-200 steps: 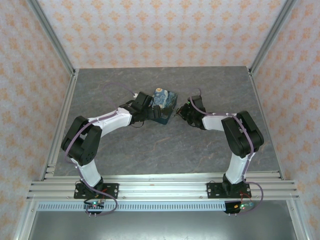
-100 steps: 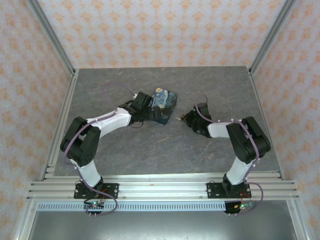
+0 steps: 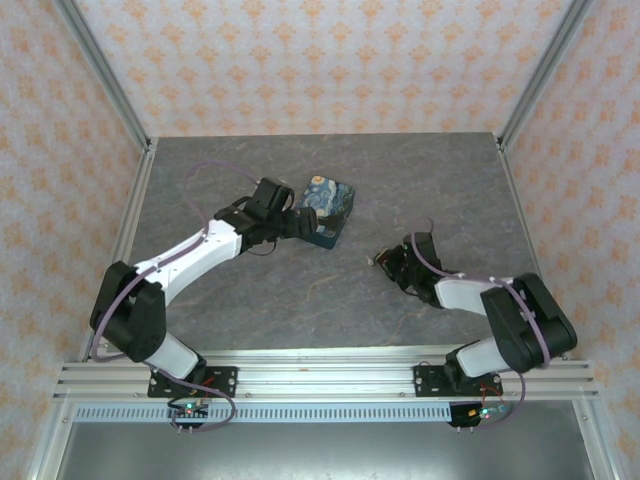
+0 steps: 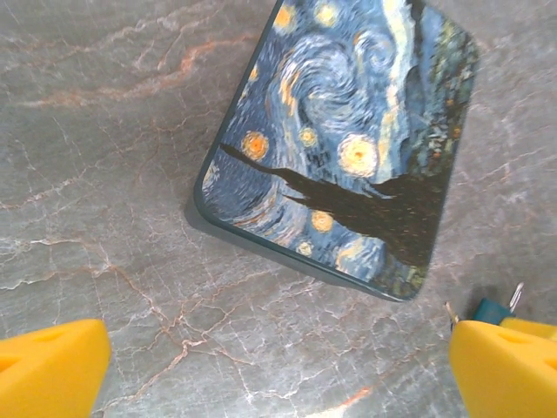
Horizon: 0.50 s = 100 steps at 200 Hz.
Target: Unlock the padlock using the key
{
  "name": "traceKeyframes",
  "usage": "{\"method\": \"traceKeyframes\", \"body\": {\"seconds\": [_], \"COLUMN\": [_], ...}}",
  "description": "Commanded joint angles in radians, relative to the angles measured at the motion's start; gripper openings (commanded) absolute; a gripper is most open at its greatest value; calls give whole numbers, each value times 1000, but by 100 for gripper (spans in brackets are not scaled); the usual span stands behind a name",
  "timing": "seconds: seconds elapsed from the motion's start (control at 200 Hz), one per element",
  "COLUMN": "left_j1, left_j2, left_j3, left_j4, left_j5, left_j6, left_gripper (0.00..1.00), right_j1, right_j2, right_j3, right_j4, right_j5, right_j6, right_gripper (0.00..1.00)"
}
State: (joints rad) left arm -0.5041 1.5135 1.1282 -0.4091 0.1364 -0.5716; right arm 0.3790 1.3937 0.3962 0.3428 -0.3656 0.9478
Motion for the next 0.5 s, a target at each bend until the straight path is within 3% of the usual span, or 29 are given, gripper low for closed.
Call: {"method": "traceKeyframes", "body": {"seconds": [0.0, 0.255, 0.35, 0.37, 0.495], "left_j1": [-4, -2, 1, 2, 9], "left_j2": [-61, -191, -236, -244, -299], "left_j3": [-19, -26, -26, -25, -22], "left_j4": [-56, -131, -160, -168, -222], "left_j5": [-13, -59, -100, -112, -254], "left_j6": [-1, 1, 8, 12, 45], "left_gripper": [100, 100, 100, 100, 100], "right_j1": [-1, -2, -2, -1, -1], "right_j2": [-89, -392, -494, -511, -558], "right_j3": [-30, -47, -4, 11, 131], "right_j4": [-132, -443, -558, -584, -724], "right_j5": [34, 91, 126, 134, 217], "right_j6": [-3, -25, -56, -66, -147], "right_gripper": [30, 69, 90, 99, 99]}}
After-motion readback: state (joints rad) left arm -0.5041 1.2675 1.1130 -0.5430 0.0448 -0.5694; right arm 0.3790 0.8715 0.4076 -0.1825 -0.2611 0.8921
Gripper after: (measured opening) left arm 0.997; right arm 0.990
